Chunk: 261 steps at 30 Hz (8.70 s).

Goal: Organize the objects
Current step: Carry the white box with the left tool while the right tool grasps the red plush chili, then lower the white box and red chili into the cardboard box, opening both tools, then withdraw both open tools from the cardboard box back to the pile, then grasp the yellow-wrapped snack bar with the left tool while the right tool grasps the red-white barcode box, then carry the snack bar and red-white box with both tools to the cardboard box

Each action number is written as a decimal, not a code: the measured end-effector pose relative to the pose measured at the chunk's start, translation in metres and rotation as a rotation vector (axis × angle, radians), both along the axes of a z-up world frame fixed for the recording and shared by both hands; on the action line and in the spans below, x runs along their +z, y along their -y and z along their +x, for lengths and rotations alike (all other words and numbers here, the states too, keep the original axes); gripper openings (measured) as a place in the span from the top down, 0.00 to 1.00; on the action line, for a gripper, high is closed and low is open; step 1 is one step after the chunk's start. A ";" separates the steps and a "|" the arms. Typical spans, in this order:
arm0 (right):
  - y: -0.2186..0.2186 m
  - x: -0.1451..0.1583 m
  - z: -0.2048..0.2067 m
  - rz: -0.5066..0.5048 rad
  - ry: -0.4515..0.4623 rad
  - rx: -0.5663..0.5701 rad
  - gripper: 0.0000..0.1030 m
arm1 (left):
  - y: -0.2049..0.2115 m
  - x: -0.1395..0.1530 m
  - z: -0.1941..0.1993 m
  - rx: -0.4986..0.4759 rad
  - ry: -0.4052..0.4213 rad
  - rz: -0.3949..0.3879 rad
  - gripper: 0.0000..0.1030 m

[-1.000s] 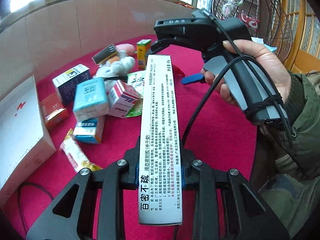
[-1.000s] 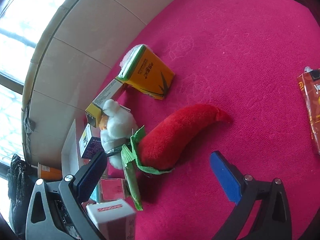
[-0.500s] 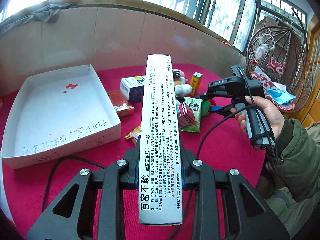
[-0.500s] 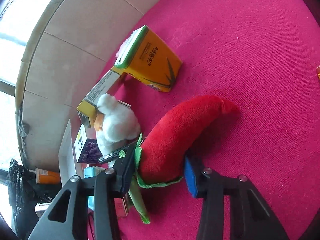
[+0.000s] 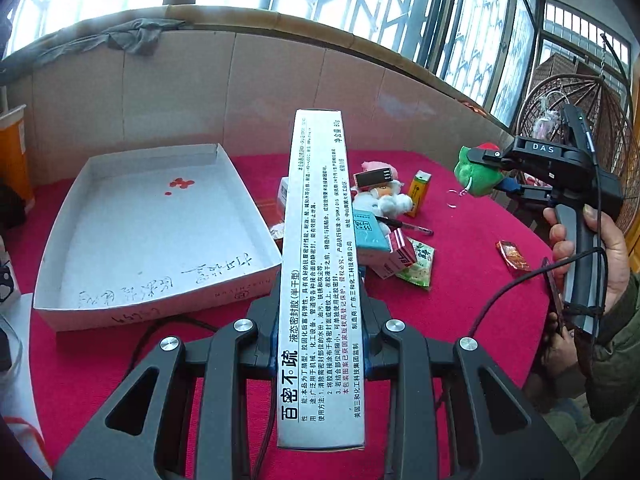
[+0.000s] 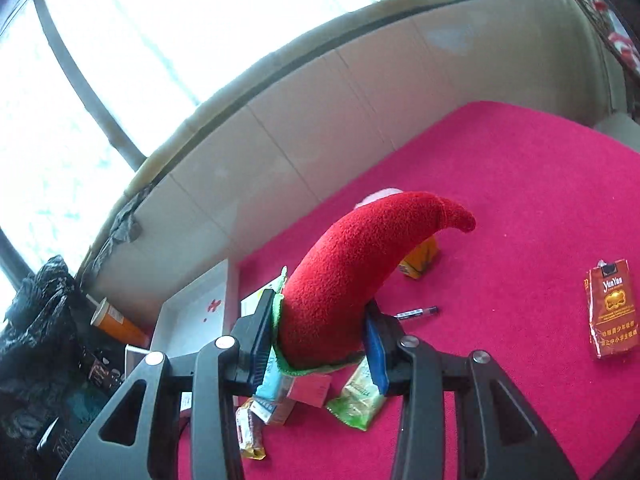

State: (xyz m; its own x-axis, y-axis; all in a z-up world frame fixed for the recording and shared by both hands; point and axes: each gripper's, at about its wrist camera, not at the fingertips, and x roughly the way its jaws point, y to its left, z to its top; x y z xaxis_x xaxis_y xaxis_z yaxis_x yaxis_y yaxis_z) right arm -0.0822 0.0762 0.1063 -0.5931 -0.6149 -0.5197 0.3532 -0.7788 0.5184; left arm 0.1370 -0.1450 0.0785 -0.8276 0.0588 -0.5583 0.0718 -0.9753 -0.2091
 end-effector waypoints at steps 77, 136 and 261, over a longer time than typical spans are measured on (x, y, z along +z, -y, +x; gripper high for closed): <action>0.216 0.024 0.085 0.274 -0.266 0.495 0.60 | 0.122 0.004 -0.034 0.442 0.058 -0.143 0.73; -0.010 -0.018 0.056 0.271 -0.236 0.124 0.00 | -0.044 -0.050 -0.078 0.050 0.257 -0.075 0.00; 0.151 -0.009 0.110 0.351 -0.351 0.510 0.66 | 0.086 -0.001 -0.034 0.297 -0.017 -0.046 0.77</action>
State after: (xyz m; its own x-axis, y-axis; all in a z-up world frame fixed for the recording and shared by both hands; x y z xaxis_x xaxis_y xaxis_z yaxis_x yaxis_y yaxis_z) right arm 0.0279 -0.0753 0.0976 -0.4450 -0.6917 -0.5688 0.8180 -0.5724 0.0562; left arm 0.1027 -0.2305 0.0771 -0.8138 -0.2126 -0.5408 0.3524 -0.9206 -0.1684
